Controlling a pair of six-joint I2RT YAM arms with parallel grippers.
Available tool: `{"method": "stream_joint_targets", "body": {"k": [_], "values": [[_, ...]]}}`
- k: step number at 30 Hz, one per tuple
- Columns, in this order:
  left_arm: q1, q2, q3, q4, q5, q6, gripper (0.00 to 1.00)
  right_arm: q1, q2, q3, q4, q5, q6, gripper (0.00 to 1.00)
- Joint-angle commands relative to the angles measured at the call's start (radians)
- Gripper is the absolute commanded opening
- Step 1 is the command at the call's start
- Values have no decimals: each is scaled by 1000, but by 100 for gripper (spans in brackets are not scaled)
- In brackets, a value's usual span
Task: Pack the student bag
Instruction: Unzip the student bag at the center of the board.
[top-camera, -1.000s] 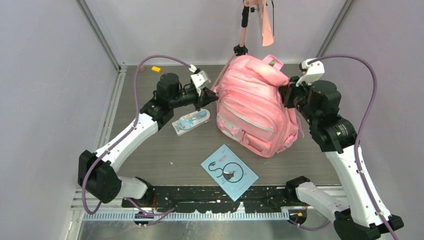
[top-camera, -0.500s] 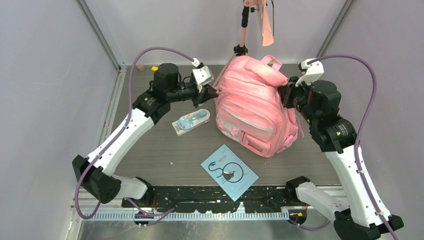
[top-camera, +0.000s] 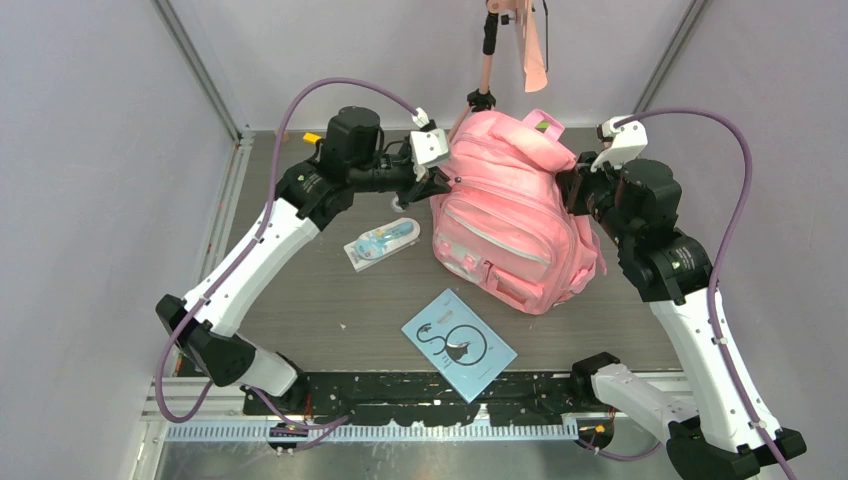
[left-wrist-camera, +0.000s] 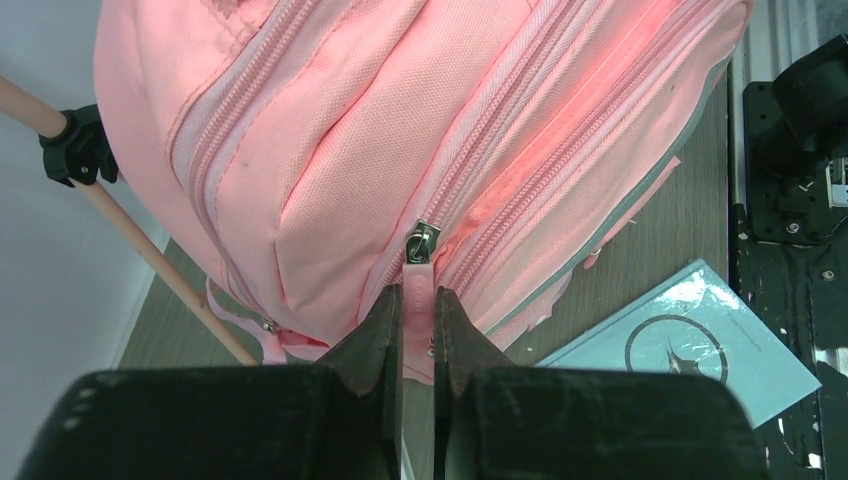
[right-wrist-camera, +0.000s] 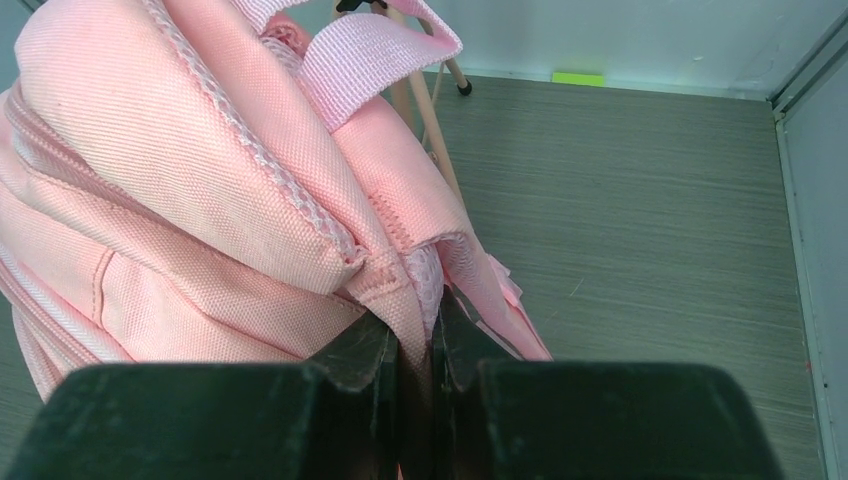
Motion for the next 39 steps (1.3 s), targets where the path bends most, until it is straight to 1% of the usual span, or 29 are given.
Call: {"method": "stream_joint_targets", "body": {"k": [1, 7, 19, 25, 31, 35, 39], "values": [[-96, 10, 66, -49, 76, 20, 0, 5, 4, 27, 206, -29, 32, 0], [-140, 35, 108, -50, 58, 19, 0, 5, 4, 28, 208, -34, 33, 0], [-193, 131, 306, -213, -16, 46, 0, 5, 6, 24, 214, -34, 33, 0], [-259, 153, 319, -197, -81, 50, 0, 5, 11, 19, 218, -36, 36, 0], [-334, 187, 323, -139, -111, 50, 0, 5, 15, 16, 223, -40, 42, 0], [-378, 228, 347, -127, -139, 53, 0, 5, 14, 10, 228, -40, 46, 0], [-411, 260, 340, -105, -153, 47, 0, 5, 9, 6, 231, -38, 47, 0]]}}
